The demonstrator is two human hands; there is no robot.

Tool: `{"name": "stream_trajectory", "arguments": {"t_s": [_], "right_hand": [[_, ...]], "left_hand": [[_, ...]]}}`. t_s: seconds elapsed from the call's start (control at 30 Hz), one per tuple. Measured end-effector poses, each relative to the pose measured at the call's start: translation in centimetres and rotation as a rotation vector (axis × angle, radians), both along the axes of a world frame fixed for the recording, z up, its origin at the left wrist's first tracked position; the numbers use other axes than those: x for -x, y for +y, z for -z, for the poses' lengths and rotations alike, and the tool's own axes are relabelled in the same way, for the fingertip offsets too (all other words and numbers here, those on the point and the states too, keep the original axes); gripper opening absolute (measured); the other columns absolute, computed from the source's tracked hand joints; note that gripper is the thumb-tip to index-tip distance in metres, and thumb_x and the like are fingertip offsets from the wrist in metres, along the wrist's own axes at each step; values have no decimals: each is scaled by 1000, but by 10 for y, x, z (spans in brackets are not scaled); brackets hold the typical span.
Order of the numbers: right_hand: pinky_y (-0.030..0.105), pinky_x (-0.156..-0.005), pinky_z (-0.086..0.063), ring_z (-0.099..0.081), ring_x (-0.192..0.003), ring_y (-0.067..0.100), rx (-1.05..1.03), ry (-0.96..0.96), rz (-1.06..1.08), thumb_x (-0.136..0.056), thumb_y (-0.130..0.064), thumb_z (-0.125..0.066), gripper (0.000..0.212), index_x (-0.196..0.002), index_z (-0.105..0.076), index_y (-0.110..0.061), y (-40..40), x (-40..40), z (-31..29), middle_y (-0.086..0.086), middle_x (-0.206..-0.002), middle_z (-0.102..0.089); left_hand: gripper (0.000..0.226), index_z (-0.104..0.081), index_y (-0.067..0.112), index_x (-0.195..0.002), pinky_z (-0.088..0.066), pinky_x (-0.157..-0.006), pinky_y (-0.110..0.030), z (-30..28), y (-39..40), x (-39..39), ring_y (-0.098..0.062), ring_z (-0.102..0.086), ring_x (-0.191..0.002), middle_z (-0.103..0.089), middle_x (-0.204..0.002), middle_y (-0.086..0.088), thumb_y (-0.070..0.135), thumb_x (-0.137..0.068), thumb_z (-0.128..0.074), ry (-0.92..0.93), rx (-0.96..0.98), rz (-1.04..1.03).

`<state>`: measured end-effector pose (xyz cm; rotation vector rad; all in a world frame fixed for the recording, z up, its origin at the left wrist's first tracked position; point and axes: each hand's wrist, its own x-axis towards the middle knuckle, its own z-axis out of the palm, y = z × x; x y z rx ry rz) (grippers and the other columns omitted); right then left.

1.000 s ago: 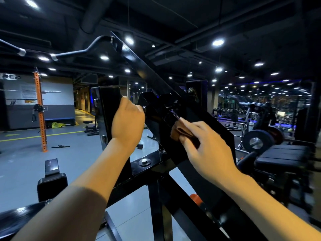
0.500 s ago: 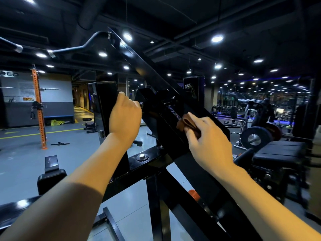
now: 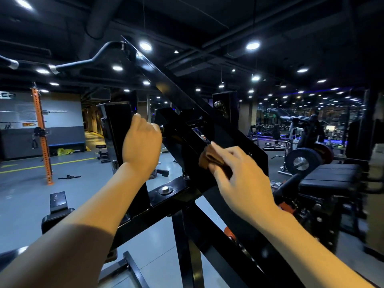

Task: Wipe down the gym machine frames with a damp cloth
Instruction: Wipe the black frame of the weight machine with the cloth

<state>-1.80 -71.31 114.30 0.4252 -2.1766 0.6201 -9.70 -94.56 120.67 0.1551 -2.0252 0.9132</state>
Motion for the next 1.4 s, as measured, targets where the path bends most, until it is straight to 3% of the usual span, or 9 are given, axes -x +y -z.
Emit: {"name": "stream_trajectory", "arguments": {"t_s": [0.3, 0.43, 0.53, 0.63, 0.83, 1.03, 1.2, 1.3, 1.4], "right_hand": [[33, -67, -49, -52, -106, 11, 41, -27, 44, -104, -45, -51, 53, -155, -40, -45, 3, 0, 1, -25, -125, -49], [21, -63, -41, -51, -97, 2, 27, -38, 7, -102, -46, -52, 52, -153, -42, -48, 30, -22, 26, -29, -122, -48], [20, -60, -38, -53, -97, 5, 126, -73, 98, -104, -43, -53, 51, -154, -44, -43, 35, -3, 17, -25, -119, -49], [29, -65, -45, -51, -106, 11, 46, -33, 90, -104, -45, -51, 54, -156, -38, -45, 12, -7, 9, -24, -127, -48], [13, -61, -37, -50, -97, -1, 76, -62, 28, -102, -44, -55, 53, -154, -42, -48, 39, -29, 36, -28, -122, -50], [26, -67, -45, -51, -105, 8, 34, -40, 42, -104, -44, -52, 54, -156, -38, -46, 22, -30, 27, -27, -128, -48], [14, -60, -33, -52, -87, 0, 136, -86, 86, -103, -44, -54, 51, -153, -42, -49, 57, -42, 49, -28, -119, -50], [21, -63, -40, -54, -101, 3, 150, -84, 137, -105, -45, -52, 51, -155, -41, -45, 44, -30, 37, -26, -125, -51], [15, -67, -39, -48, -108, 0, 54, -44, 57, -104, -45, -52, 54, -156, -39, -46, 37, -48, 47, -29, -128, -49]], "left_hand": [[13, -48, 20, -77, -36, -112, -35, 0, 0, -2, -17, -55, -78, -47, -66, 4, 14, -86, -42, -38, -35, 9], [22, -49, 20, -77, -37, -110, -34, 0, 1, -3, -16, -54, -76, -47, -65, 4, 10, -79, -30, -46, -50, -18], [10, -50, 20, -79, -36, -110, -34, 0, 0, -2, -16, -55, -77, -49, -67, 4, 14, -85, -45, -34, -46, 0], [11, -49, 20, -79, -35, -111, -34, -1, 0, -2, -16, -51, -76, -48, -68, 5, 26, -88, -54, -41, -34, 17], [23, -46, 20, -73, -38, -108, -33, -1, 3, -8, -16, -51, -72, -45, -63, 4, 8, -80, -27, -12, -36, -29], [25, -47, 20, -74, -37, -107, -34, -3, 3, -11, -16, -52, -72, -46, -64, 4, 8, -78, -25, -45, -52, -28], [14, -45, 19, -73, -37, -108, -34, 0, 4, -8, -16, -54, -74, -46, -64, 3, 12, -86, -47, -61, -76, -23], [17, -44, 19, -73, -37, -109, -34, 0, 3, -6, -17, -53, -74, -43, -63, 3, 16, -87, -51, -37, -72, -22], [17, -44, 19, -73, -37, -108, -34, 0, 3, -7, -17, -51, -72, -43, -63, 3, 17, -88, -52, -52, -74, -21]]}}
